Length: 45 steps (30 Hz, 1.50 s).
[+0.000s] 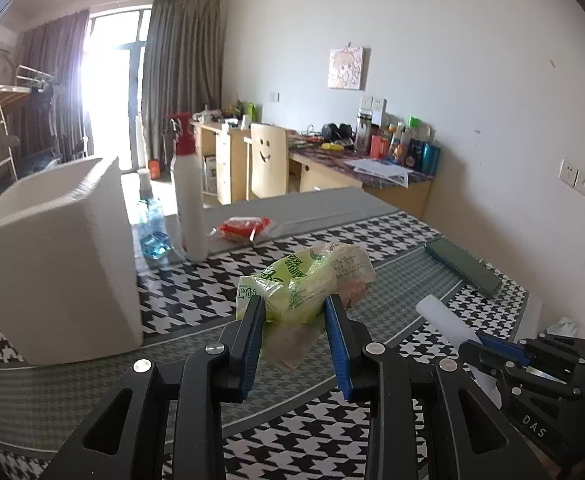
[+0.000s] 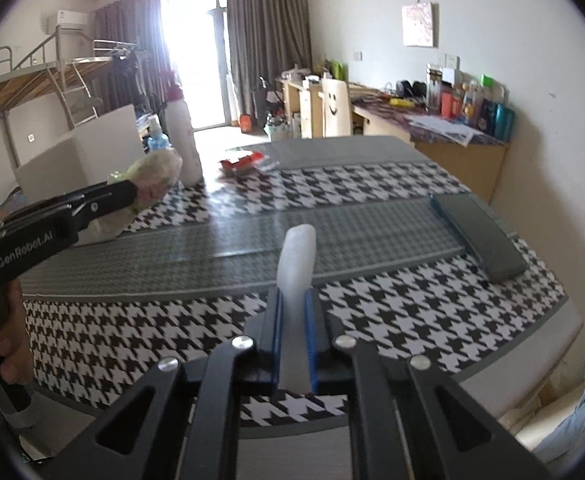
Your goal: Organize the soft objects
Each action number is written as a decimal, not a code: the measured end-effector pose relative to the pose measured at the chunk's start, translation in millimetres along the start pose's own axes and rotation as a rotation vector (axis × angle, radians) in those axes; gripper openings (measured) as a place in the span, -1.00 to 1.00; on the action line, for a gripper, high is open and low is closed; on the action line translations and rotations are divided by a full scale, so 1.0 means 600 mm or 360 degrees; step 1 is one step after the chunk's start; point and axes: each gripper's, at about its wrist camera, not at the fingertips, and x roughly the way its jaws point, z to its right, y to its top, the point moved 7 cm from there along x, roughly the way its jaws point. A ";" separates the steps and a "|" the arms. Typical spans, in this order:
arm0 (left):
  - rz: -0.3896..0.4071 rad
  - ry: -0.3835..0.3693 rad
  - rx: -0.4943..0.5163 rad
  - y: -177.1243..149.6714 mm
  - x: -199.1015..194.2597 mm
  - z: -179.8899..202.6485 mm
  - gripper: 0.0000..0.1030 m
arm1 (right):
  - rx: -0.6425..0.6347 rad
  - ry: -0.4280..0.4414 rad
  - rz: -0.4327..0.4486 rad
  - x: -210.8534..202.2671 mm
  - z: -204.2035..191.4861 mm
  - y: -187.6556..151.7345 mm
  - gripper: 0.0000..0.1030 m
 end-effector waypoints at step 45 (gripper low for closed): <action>0.0111 0.0227 -0.0028 0.054 -0.069 -0.108 -0.38 | -0.0193 0.0391 0.0306 -0.036 -0.140 0.129 -0.73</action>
